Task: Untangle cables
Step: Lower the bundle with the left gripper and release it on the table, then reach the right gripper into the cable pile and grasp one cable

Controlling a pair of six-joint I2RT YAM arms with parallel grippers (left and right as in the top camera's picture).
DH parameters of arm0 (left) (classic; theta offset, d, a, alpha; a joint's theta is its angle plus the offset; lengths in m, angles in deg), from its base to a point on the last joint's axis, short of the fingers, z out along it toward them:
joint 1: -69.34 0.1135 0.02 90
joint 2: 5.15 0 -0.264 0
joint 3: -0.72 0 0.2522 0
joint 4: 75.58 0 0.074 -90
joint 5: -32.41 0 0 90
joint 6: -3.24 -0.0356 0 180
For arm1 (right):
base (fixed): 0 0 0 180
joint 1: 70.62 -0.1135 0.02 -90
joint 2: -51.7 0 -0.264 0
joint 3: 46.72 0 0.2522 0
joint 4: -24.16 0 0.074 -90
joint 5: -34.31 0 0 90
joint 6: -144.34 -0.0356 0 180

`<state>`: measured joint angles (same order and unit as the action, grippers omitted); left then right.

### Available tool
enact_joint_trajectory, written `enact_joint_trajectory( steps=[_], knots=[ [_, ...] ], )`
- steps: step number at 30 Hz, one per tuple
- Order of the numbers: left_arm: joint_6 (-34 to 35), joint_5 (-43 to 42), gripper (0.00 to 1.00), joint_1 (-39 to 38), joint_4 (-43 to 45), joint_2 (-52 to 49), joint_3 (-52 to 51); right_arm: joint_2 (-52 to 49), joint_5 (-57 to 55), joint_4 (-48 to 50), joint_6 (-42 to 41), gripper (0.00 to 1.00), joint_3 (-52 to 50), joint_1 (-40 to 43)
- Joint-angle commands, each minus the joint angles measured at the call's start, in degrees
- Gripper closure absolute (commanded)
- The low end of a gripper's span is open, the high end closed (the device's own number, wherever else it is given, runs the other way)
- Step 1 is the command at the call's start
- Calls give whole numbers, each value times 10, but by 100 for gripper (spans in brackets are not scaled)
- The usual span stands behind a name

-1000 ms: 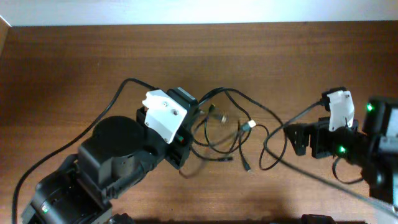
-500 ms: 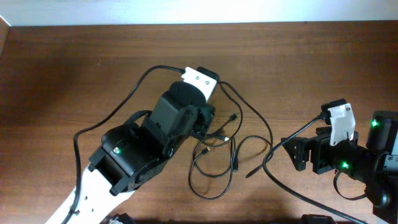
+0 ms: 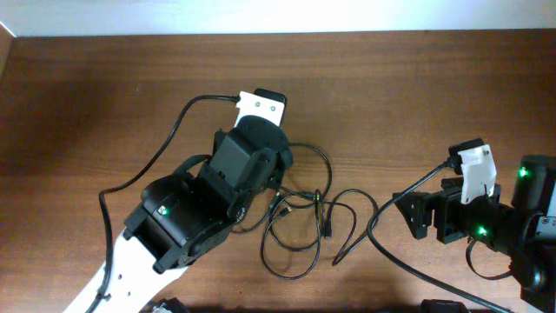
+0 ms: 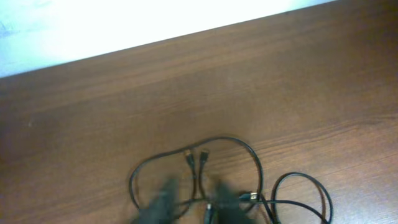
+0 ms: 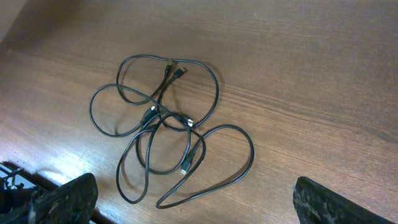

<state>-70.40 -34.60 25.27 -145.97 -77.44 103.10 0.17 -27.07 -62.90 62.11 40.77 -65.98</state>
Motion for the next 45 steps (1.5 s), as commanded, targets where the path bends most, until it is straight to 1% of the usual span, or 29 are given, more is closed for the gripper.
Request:
enact_joint_trajectory(
  steps=[1, 2, 3, 5, 7, 10, 13, 17, 21, 24, 28, 29, 32, 33, 35, 37, 38, 39, 40, 42, 43, 44, 45],
  knots=[
    [2, 11, 51, 0, -22, -1, 10, 2, 9, -1, 6, 1, 7, 3],
    [9, 13, 33, 0, -31, -3, 10, 2, 7, -1, 6, 1, 7, 3],
    [29, 24, 18, 0, -45, -7, 10, 2, 7, -1, 6, 1, 7, 3],
    [67, 45, 5, 0, -69, -14, 10, -1, 7, -2, 6, 1, 7, 3],
    [74, 45, 4, 0, -74, -21, 10, -9, -2, -5, 6, 1, 7, 3],
    [110, 45, 3, 4, -91, -24, 10, -26, -14, -23, 6, 1, 7, 3],
    [141, 30, 1, 38, -128, -24, 10, -58, -14, -42, 6, 1, 7, 3],
    [141, 21, 1, 64, -176, -24, 10, -109, -13, -79, 5, 1, 7, 3],
    [136, 0, 1, 101, -190, -24, 10, -171, -3, -84, 0, 1, 7, 2],
    [38, -95, 1, 155, -191, -24, 10, -200, -1, -86, -12, 1, 7, 3],
    [-117, -273, 1, 269, -191, -24, 10, -203, 2, -93, -27, 1, 7, 3],
    [-167, -324, 1, 306, -191, -24, 10, -202, 4, -99, -28, 1, 7, 2],
    [-252, -400, 1, 369, -196, -24, 10, -202, 31, -103, -29, 1, 7, 2],
    [-271, -415, 1, 392, -200, -24, 10, -202, 41, -103, -26, 1, 7, 1],
    [-294, -417, 1, 428, -203, -24, 10, -202, 42, -103, -27, 1, 7, -9],
    [-342, -417, 0, 442, -207, -24, 4, -202, 42, -103, -27, 1, 7, -27],
    [-354, -417, 1, 446, -206, -24, -1, -203, 42, -103, -27, 1, 7, -42],
    [-358, -417, 0, 450, -206, -30, -6, -203, 40, -103, -23, 1, 7, -62],
    [-358, -419, 5, 450, -207, -38, -7, -203, 35, -103, -22, 1, 7, -81],
    [-358, -419, 8, 450, -203, -57, -7, -203, 20, -98, -22, 1, 0, -113],
    [-358, -418, 1, 450, -201, -69, -7, -205, 20, -94, -23, 1, -5, -120],
    [-357, -416, 1, 450, -202, -79, -7, -207, 20, -92, -28, 1, -10, -123],
    [-357, -417, 1, 450, -202, -91, -7, -212, 5, -87, -50, 1, -19, -123]
  ],
)
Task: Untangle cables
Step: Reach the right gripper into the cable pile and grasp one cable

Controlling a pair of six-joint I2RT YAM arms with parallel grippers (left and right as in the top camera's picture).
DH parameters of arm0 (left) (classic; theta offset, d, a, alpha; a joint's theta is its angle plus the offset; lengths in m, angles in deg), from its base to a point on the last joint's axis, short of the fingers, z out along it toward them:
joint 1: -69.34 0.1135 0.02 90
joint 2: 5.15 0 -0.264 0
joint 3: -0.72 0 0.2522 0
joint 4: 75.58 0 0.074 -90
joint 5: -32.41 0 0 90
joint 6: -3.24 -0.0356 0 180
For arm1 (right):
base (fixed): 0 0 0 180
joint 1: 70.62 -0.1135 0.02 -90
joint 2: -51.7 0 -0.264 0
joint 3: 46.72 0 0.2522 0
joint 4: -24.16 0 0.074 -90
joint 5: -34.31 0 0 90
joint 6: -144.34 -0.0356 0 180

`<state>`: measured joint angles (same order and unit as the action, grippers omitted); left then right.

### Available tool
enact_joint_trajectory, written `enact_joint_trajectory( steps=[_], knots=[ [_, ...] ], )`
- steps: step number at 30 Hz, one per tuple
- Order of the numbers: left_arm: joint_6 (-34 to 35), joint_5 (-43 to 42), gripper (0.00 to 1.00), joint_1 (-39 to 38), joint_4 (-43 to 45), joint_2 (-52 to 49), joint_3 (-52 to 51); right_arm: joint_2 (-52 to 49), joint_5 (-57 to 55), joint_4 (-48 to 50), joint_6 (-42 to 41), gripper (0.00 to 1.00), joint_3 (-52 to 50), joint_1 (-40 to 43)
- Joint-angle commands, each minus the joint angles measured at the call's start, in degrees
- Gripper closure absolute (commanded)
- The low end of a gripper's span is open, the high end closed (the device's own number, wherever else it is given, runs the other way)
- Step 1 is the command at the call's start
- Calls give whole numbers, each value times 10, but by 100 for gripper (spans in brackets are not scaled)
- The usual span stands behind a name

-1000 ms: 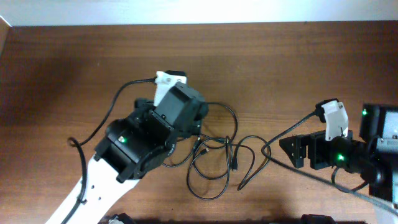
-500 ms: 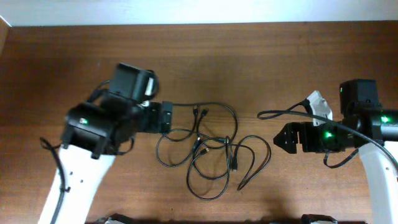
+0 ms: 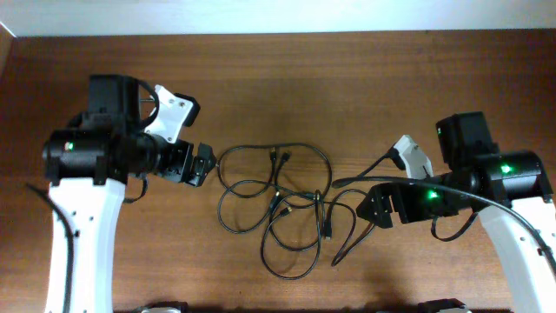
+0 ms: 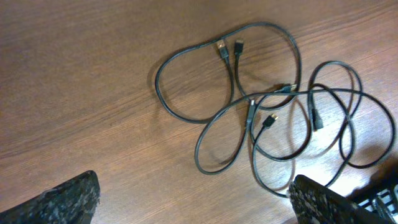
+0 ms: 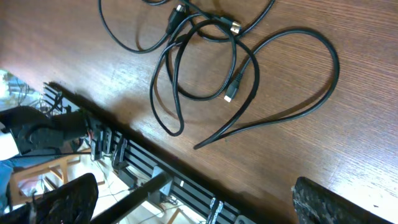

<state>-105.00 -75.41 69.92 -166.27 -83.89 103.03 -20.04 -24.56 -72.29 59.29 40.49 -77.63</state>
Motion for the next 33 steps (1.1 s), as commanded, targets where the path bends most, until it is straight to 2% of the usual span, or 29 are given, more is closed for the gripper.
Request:
enact_joint_trajectory(
  steps=[1, 3, 12, 16, 29, 33],
  knots=[
    [-11, -9, 1, 4, 1, -36, -7, -14, -46, 11, -50, 1, -23, -6],
    [-11, -9, 1, 4, -2, -52, -7, -30, -65, 16, -74, 1, -35, -7],
    [-11, -9, 1, 4, -3, -58, -7, -55, -43, 54, -74, 3, -64, -9],
    [-11, -9, 1, 4, -1, -58, -7, -55, -45, 90, -85, 3, -77, -38],
    [-11, -9, 1, 4, -1, -58, -7, -55, -31, 269, -179, 4, -249, -47],
    [-11, -9, 1, 3, -1, -58, -7, -55, 40, 325, -186, 16, -283, -47]
  ],
)
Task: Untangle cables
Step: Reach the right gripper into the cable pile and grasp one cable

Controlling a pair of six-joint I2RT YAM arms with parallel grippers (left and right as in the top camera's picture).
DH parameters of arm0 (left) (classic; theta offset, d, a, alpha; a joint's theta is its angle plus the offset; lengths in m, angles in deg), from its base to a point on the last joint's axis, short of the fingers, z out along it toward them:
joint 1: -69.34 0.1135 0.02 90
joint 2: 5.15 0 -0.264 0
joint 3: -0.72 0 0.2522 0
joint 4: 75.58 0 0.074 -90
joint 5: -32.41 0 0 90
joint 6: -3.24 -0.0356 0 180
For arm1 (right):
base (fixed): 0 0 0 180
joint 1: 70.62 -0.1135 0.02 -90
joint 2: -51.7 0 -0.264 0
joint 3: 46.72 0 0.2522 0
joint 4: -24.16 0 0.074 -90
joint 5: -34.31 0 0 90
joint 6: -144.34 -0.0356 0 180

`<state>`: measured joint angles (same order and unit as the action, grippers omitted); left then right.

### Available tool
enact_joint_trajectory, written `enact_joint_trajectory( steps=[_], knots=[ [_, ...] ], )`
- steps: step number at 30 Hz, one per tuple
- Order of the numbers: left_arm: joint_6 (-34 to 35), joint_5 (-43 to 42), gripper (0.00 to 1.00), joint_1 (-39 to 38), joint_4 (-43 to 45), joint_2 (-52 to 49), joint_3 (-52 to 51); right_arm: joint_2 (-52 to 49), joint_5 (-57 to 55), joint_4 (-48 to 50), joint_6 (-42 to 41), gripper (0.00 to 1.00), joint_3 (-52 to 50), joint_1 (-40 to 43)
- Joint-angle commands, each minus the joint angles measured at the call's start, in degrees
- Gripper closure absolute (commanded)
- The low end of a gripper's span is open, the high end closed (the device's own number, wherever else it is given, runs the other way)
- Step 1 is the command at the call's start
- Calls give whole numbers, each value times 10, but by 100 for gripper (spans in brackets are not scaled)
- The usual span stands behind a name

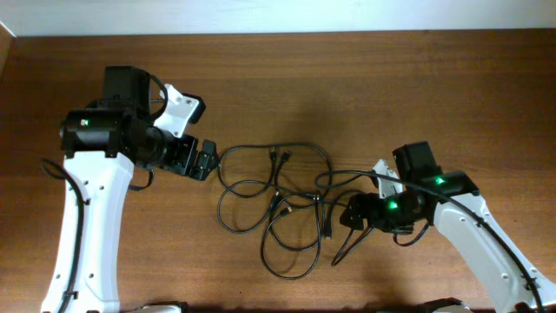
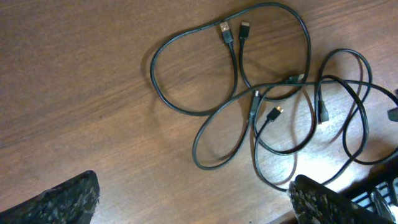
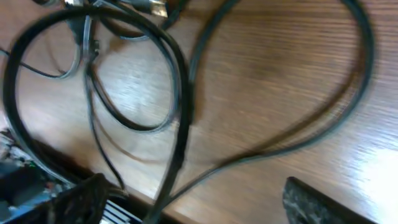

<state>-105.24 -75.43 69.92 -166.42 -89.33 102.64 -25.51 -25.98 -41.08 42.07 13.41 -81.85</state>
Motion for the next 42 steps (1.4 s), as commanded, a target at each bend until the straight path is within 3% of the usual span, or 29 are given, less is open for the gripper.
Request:
enact_joint_trajectory(
  steps=[1, 19, 20, 21, 24, 30, 34, 42],
  knots=[
    [-9, -8, 1, 3, 0, -3, -3, 0, 57, 16, -30, 16, -12, -4],
    [-9, -8, 1, 3, 0, -3, -3, 0, 42, 51, -33, 20, -48, -4],
    [-9, -8, 1, 3, 0, -3, -3, 0, 42, 52, -33, 24, -48, -4],
    [-9, -8, 1, 3, 0, -3, -3, 0, 42, 54, -33, 37, -48, -4],
    [-9, -8, 1, 3, 0, -3, -3, 0, 42, 57, -33, 66, -48, -4],
    [-9, -8, 1, 3, 0, -3, -3, 0, 50, 76, -63, 80, -48, -4],
    [-9, -8, 1, 3, 0, -3, -3, 0, 89, 81, -63, 95, -48, -4],
    [-9, -8, 1, 3, 0, -3, -3, 0, 128, 68, -63, 96, -12, -4]
  ],
)
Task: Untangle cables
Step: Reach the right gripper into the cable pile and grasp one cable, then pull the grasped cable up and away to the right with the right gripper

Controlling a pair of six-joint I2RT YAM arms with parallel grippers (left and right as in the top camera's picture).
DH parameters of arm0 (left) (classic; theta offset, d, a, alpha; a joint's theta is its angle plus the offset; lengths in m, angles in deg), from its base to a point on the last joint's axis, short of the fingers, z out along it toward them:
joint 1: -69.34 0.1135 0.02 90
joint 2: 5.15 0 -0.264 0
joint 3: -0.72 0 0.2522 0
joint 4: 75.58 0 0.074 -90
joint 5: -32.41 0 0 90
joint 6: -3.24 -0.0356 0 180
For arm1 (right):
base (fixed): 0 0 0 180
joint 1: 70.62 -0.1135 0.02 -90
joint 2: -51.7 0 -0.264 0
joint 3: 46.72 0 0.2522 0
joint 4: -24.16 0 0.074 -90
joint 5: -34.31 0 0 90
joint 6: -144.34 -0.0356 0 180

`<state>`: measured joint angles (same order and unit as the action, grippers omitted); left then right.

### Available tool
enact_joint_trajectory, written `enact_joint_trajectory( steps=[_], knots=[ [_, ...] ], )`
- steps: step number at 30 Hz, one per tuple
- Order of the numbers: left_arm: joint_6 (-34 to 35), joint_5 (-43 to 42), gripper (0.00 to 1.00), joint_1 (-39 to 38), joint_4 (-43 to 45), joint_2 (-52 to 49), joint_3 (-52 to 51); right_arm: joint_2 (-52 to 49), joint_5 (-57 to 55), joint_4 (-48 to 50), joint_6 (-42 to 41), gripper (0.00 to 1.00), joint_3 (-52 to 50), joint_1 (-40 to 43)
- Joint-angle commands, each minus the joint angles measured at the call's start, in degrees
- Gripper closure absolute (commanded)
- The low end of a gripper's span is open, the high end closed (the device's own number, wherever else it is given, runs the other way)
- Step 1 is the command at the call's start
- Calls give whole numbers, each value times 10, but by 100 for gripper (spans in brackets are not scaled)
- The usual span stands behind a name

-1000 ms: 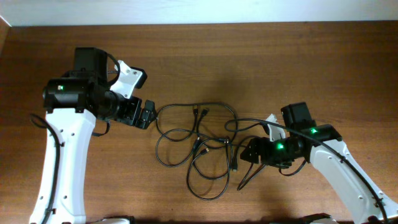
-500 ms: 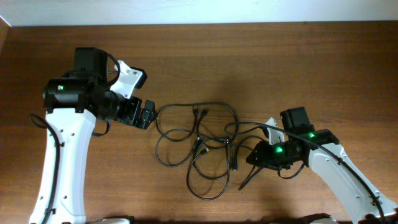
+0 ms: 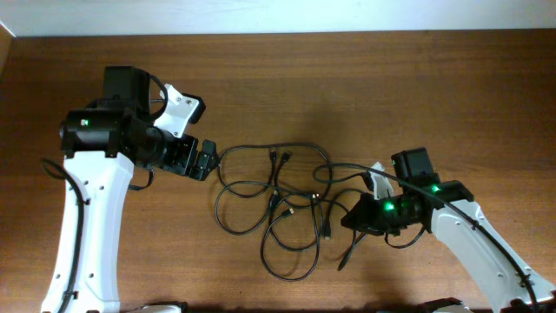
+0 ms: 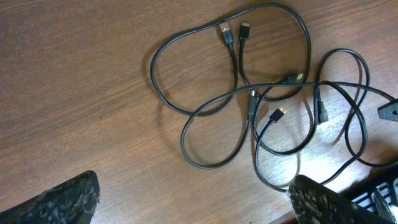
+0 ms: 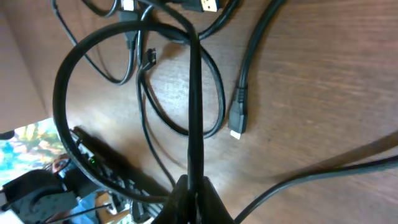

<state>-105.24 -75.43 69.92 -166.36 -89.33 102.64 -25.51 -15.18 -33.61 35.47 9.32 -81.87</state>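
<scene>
A tangle of thin black cables [image 3: 278, 204] lies mid-table, its loops overlapping and several plugs showing; the left wrist view takes in the same tangle [image 4: 261, 93]. My right gripper [image 3: 352, 217] sits low at the tangle's right side. It is shut on one black cable strand [image 5: 194, 106], which runs straight up from the pinch of the right gripper [image 5: 191, 186]. A loose plug [image 5: 237, 118] lies just beside it. My left gripper [image 3: 201, 161] hovers at the tangle's left edge, open and holding nothing, with one finger [image 4: 62, 199] in each lower corner.
The brown wooden table [image 3: 434, 87] stretches around the cables. Its front edge runs close behind the right gripper, with a dark rack [image 5: 106, 174] below it. A white wall strip [image 3: 278, 17] borders the back.
My right gripper, open over the right loop before, is now shut on a cable strand. The cable loops have shifted a little. The left arm has not moved.
At first the left arm reached over the tangle while the right arm stayed at the table's right edge. Then both arms stood at the sides with open grippers. The right gripper then lay low over the right loop, and now it grips a strand there.
</scene>
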Motion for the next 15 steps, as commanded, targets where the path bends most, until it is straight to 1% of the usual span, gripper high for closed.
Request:
enact_joint_trajectory(
  steps=[1, 8, 11, 15],
  knots=[
    [-9, -8, 1, 3, 0, -3, -3, 0, 20, -12, 3, 96, 41, -3],
    [-9, -8, 1, 3, 0, -3, -3, 0, 17, -56, 3, 96, 146, -4],
    [-9, -8, 1, 3, 0, -3, -3, 0, -8, -88, 4, 96, 182, -4],
    [-9, -8, 1, 3, 0, -3, -3, 0, -66, -156, 4, 96, 256, -4]
  ],
)
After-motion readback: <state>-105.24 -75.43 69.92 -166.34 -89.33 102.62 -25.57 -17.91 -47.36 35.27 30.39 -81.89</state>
